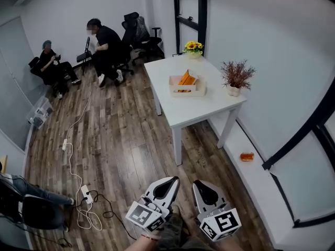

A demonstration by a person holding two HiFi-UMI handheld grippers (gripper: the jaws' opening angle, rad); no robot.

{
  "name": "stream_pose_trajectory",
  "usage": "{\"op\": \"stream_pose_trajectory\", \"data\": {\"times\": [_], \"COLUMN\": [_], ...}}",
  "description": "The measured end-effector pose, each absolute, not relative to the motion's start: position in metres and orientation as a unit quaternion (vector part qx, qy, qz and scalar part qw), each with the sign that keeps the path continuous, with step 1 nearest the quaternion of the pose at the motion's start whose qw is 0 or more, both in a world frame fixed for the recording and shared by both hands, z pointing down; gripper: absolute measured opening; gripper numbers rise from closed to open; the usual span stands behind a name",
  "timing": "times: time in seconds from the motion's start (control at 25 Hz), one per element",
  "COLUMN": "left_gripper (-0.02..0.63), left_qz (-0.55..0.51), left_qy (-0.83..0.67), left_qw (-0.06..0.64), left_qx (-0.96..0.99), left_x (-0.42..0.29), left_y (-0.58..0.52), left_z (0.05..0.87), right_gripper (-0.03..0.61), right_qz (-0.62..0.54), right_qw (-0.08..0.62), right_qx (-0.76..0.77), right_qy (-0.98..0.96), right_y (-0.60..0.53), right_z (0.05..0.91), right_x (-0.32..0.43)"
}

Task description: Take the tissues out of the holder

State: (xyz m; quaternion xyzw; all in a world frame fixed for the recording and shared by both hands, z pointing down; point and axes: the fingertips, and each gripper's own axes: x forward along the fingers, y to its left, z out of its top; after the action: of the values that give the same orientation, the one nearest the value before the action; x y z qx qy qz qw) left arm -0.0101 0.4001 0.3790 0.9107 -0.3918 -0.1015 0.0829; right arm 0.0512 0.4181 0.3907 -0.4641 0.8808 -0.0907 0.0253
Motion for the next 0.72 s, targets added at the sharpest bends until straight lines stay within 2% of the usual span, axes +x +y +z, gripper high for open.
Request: {"op": "stream_pose_trajectory", "data": {"times": [0.72], "left_gripper": [0.008], "left_qz": [-0.113], "left_qy": [-0.349], "left_qw": [0.076], "left_qx": [0.927], "left_x": [-0.026], "left_y": [0.267], "left_z": [0.371], "right_gripper": [0.006], "right_qz": [-0.079], "right_qw": [-0.003], "right_qx": [-0.482], "right_qy": [0.873], "right_y": [0.291], "right_z": [0.386], "right_x": [0.021]}}
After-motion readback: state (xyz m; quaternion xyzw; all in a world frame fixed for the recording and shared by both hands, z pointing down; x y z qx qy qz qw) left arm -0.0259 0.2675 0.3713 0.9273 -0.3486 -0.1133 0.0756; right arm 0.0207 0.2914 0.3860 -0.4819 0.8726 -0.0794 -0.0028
